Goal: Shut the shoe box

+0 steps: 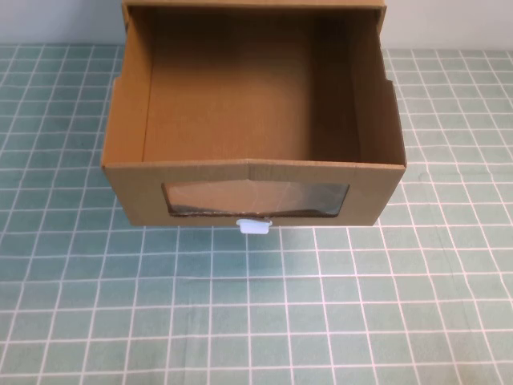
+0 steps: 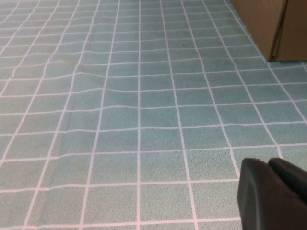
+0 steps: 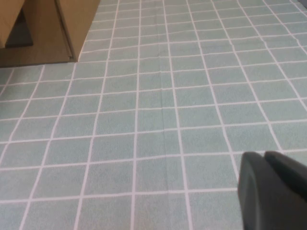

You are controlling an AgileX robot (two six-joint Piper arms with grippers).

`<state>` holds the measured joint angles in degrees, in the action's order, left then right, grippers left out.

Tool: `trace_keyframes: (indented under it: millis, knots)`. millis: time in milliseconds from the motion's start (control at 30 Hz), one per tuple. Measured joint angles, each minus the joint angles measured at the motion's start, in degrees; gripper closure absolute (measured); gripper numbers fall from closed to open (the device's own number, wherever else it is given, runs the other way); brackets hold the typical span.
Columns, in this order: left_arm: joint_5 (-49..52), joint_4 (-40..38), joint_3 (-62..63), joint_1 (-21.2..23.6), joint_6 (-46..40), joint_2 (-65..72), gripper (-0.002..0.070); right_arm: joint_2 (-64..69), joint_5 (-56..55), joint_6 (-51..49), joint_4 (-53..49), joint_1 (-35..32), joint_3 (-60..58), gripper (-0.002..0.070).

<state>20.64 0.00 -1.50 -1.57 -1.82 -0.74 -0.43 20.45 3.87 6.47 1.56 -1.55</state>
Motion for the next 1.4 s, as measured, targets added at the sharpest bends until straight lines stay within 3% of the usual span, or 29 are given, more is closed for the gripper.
trace_keyframes:
  millis: [1400]
  knots:
    - [-0.96,-0.95,0.00,0.00,0.71,0.00,0.0680,0.00,0.00,0.00,0.00,0.00,0.00,0.0688]
